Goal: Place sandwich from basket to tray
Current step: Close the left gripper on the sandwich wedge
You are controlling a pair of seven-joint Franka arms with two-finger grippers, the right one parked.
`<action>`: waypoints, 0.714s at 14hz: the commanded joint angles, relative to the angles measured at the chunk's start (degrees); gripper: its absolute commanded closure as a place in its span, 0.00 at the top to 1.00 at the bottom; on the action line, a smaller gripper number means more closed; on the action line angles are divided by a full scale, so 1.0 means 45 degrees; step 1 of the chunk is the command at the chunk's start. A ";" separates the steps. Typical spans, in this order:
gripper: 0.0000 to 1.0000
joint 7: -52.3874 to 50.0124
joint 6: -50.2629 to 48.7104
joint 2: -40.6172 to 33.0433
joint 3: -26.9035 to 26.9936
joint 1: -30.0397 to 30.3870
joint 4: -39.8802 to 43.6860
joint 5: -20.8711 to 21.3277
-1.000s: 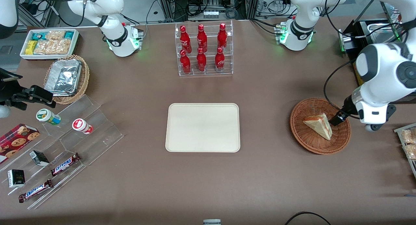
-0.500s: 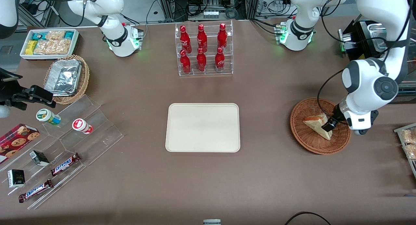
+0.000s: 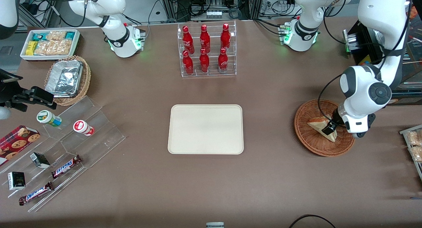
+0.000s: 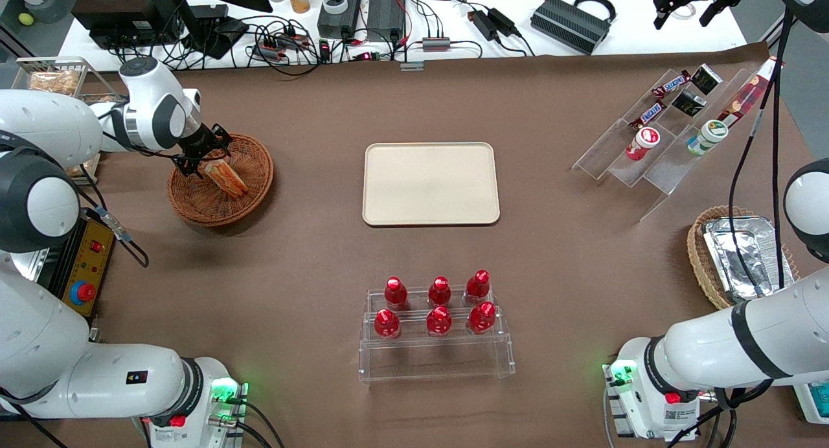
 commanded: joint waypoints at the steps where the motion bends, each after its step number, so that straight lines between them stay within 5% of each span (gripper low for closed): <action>1: 0.76 -0.0490 0.0386 0.0264 0.0024 -0.0215 -0.0142 -0.0052; 4: 0.51 -0.0394 0.0308 0.0264 0.0024 -0.0235 -0.0162 -0.0012; 10: 0.43 -0.0102 -0.2909 -0.0850 -0.0268 -0.1380 0.1433 0.0279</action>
